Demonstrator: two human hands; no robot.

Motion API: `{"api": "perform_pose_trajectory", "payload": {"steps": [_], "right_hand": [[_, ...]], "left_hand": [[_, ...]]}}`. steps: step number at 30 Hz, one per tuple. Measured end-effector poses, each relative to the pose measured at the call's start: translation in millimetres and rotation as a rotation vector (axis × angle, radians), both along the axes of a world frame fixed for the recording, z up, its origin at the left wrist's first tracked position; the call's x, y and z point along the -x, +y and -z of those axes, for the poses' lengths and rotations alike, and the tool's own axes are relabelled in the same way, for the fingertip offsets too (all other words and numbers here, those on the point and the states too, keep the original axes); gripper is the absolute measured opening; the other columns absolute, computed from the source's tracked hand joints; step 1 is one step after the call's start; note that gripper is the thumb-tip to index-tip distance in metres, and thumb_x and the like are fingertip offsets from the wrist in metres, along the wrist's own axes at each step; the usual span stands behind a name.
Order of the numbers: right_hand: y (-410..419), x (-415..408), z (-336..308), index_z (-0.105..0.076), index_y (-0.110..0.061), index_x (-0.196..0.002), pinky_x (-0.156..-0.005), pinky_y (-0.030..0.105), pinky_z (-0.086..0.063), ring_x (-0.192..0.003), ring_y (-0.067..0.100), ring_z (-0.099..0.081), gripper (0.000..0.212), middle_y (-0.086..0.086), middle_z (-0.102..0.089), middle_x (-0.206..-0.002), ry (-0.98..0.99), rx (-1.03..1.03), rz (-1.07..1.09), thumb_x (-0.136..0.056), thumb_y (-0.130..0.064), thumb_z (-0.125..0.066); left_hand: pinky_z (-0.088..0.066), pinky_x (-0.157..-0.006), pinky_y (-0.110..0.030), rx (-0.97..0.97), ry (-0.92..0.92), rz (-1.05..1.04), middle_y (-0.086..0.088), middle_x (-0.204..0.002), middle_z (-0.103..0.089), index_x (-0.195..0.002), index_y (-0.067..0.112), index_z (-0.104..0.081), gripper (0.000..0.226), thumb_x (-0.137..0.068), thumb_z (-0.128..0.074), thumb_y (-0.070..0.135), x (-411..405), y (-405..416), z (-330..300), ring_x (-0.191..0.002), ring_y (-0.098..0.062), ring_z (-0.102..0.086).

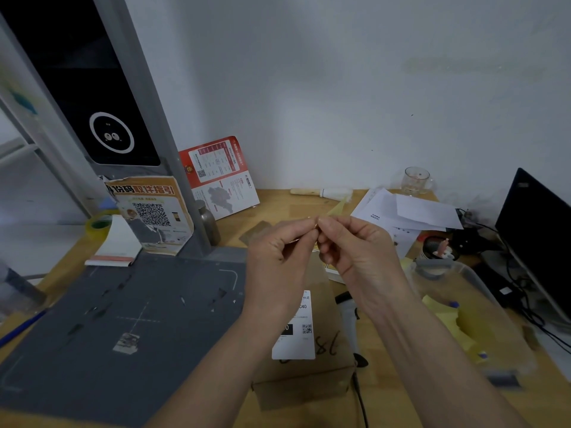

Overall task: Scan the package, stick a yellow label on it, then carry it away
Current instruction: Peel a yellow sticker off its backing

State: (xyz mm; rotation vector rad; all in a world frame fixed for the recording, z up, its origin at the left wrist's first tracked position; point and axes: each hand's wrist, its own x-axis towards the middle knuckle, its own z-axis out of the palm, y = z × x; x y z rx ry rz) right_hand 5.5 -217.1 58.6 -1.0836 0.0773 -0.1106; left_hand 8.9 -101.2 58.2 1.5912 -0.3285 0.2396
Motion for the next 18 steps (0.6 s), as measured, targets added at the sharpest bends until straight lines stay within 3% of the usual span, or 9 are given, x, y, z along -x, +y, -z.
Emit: {"api": "perform_pose_trajectory", "payload": {"steps": [18], "right_hand": [[4.6,3.7,-0.6,-0.067,-0.002,-0.073,-0.047,0.019,-0.044,-0.051,0.012,-0.05,0.017,0.004,-0.06,-0.057,0.015,0.005,0.004,-0.063,-0.014,-0.073]], "left_hand": [[-0.049,-0.071,-0.008,0.005,0.016,-0.009,0.001,-0.095,-0.074,-0.099,0.016,-0.073,0.023,-0.086,-0.063,0.001,4.1,2.0,0.9,-0.086,-0.002,-0.067]]}}
